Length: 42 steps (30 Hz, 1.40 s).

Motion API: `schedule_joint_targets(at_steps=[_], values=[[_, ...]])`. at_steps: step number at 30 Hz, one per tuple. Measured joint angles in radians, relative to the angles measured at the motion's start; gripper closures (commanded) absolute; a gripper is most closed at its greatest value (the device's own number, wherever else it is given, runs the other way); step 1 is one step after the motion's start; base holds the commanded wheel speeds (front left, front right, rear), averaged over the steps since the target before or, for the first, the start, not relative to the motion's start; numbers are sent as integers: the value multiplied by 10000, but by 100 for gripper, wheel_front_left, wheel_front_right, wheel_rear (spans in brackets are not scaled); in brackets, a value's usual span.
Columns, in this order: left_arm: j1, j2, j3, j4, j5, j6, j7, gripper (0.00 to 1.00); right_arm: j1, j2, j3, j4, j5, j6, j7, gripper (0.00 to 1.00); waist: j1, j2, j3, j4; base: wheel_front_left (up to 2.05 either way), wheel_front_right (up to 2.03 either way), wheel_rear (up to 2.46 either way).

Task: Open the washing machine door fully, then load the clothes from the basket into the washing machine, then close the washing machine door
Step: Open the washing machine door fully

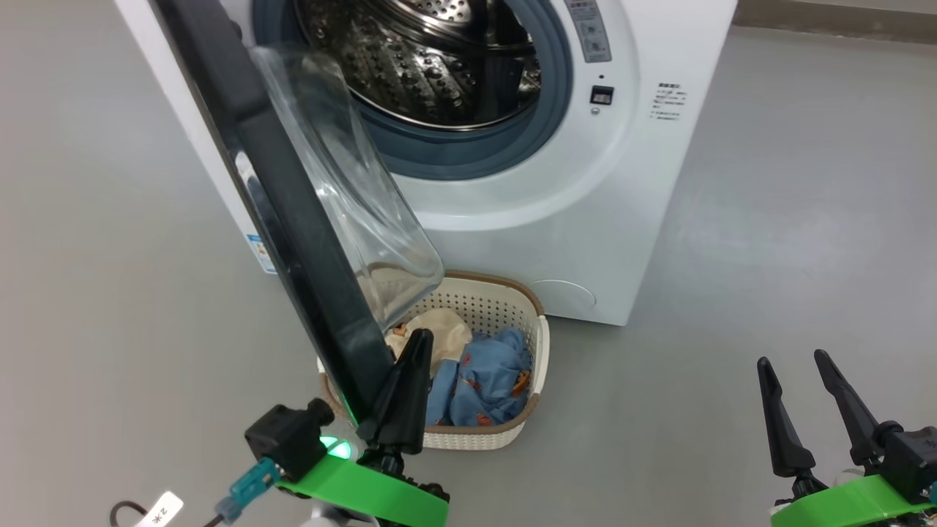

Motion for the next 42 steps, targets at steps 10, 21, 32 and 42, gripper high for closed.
schedule_joint_targets(at_steps=[10,21,32,42], values=[[387,4,198,-316,219,19,-13,100,1,-35,-125,-54,-2,0,0,0,0,0,35,484,0,0,0],[794,257,775,-548,259,334,-13,100,8,-107,-182,-86,-4,0,0,0,0,0,51,968,0,0,0],[1281,529,1693,-1026,295,706,-13,100,18,-194,-178,-111,-13,0,0,0,0,0,21,1387,0,0,0],[1358,798,2798,-1043,326,796,-13,100,21,-205,-157,-113,-13,0,0,0,0,0,-3,1541,0,0,0]])
